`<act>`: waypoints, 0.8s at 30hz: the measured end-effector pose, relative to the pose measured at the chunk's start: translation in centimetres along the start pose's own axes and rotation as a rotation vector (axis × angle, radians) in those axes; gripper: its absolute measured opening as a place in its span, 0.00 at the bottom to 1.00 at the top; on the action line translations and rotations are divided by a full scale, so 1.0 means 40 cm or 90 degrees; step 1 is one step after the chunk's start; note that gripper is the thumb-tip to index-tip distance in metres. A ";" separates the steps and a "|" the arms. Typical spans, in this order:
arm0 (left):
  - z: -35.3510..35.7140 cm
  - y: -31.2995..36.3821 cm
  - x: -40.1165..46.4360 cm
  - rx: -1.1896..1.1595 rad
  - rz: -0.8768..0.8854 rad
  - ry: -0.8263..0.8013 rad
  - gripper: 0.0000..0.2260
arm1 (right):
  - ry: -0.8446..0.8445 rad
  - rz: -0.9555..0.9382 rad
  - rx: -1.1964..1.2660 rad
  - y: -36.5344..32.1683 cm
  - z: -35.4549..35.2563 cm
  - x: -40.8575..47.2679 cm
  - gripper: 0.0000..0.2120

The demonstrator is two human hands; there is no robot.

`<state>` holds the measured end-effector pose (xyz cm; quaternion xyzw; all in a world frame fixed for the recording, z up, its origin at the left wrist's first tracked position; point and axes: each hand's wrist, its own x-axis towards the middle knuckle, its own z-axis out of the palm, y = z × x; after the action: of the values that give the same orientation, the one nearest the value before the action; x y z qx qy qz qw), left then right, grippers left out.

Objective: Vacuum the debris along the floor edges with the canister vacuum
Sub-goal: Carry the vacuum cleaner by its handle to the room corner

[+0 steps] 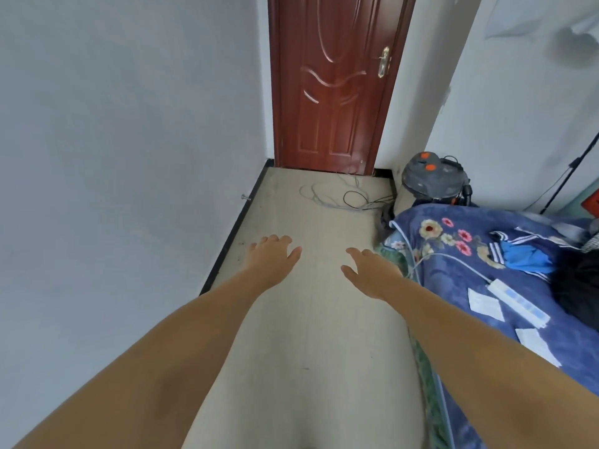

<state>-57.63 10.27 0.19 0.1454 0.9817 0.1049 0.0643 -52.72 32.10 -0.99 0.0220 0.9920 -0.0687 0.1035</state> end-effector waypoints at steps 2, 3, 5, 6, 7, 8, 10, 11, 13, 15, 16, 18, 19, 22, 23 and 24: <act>-0.012 -0.001 0.112 -0.003 -0.003 -0.006 0.22 | -0.001 0.008 0.011 0.034 -0.034 0.115 0.25; -0.015 -0.003 0.163 0.001 -0.001 -0.008 0.22 | -0.005 0.009 0.016 0.048 -0.045 0.169 0.25; -0.020 -0.014 0.266 0.016 0.001 -0.011 0.22 | -0.017 0.009 0.020 0.071 -0.060 0.273 0.25; -0.023 -0.022 0.321 0.019 -0.005 -0.014 0.22 | -0.025 0.010 0.019 0.083 -0.067 0.327 0.25; -0.028 -0.029 0.379 0.017 -0.012 -0.013 0.22 | -0.029 0.010 0.017 0.093 -0.075 0.382 0.25; -0.034 -0.034 0.440 0.015 -0.016 -0.008 0.22 | -0.030 0.010 0.015 0.105 -0.084 0.439 0.25; -0.052 -0.037 0.573 0.003 -0.012 0.008 0.22 | -0.022 0.010 0.015 0.127 -0.110 0.560 0.25; -0.065 -0.035 0.644 -0.006 -0.005 0.013 0.22 | -0.014 0.012 0.018 0.140 -0.126 0.626 0.25; -0.093 -0.029 0.789 -0.012 0.018 0.025 0.21 | 0.002 0.024 0.024 0.167 -0.164 0.758 0.25; -0.129 -0.025 0.943 -0.015 0.047 0.023 0.20 | 0.019 0.045 0.046 0.198 -0.212 0.889 0.24; -0.150 -0.022 1.022 -0.016 0.059 0.021 0.20 | 0.029 0.058 0.062 0.215 -0.239 0.949 0.24; -0.191 -0.010 1.180 -0.020 0.085 0.023 0.19 | 0.052 0.089 0.094 0.254 -0.289 1.055 0.23; -0.207 0.004 1.256 -0.031 0.094 0.021 0.19 | 0.061 0.106 0.110 0.276 -0.312 1.101 0.23; -0.215 0.074 1.454 -0.046 0.121 0.004 0.19 | 0.061 0.164 0.115 0.359 -0.352 1.209 0.22; -0.208 0.105 1.511 -0.037 0.138 -0.002 0.19 | 0.055 0.186 0.118 0.394 -0.356 1.244 0.22; -0.198 0.137 1.565 -0.027 0.157 -0.011 0.19 | 0.051 0.209 0.125 0.430 -0.360 1.277 0.22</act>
<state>-116.83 32.62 3.09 0.2644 0.9534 0.1314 0.0620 -104.60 52.64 0.05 0.1963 0.9670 -0.1463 0.0710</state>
